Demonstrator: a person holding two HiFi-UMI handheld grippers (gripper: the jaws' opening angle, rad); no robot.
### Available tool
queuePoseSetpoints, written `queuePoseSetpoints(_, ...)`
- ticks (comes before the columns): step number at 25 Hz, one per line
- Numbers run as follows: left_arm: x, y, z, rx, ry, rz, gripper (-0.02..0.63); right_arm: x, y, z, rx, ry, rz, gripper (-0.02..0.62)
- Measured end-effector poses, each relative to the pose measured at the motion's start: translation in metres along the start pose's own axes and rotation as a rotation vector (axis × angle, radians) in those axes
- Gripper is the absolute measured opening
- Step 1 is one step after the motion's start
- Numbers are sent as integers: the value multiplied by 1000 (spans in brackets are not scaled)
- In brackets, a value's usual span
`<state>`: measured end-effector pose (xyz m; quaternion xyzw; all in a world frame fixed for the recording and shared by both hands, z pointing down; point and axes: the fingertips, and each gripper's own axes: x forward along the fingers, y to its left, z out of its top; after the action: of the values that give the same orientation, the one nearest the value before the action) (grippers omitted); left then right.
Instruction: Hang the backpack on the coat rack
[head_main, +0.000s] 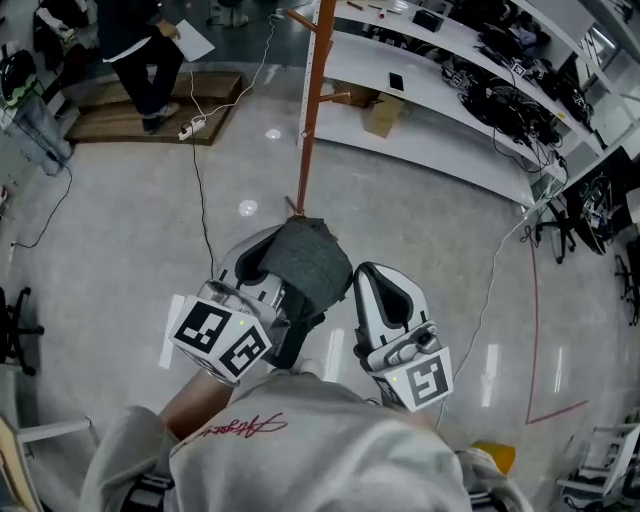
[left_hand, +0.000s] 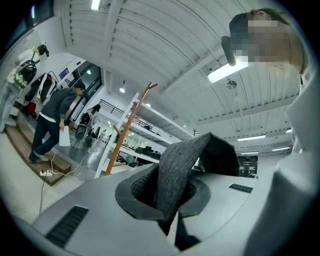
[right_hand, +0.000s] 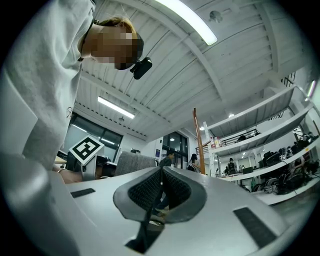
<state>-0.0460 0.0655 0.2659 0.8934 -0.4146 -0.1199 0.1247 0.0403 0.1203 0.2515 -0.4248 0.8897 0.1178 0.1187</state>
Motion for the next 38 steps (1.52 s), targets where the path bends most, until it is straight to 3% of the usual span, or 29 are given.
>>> queuePoseSetpoints(14, 53, -23, -3, 27, 14, -83, 38, -22, -28, 6, 33, -47, -36, 25)
queuePoseSetpoints(22, 96, -26, -19, 50, 21, -76, 38, -38, -60, 7, 11, -50, -71, 25)
queuePoseSetpoints(29, 145, -19, -20, 80, 14, -15, 38, -44, -88, -1, 16, -30, -83, 23)
queuePoseSetpoints(38, 201, 29, -38, -4, 17, 69, 38, -7, -118, -29, 33, -9, -95, 24)
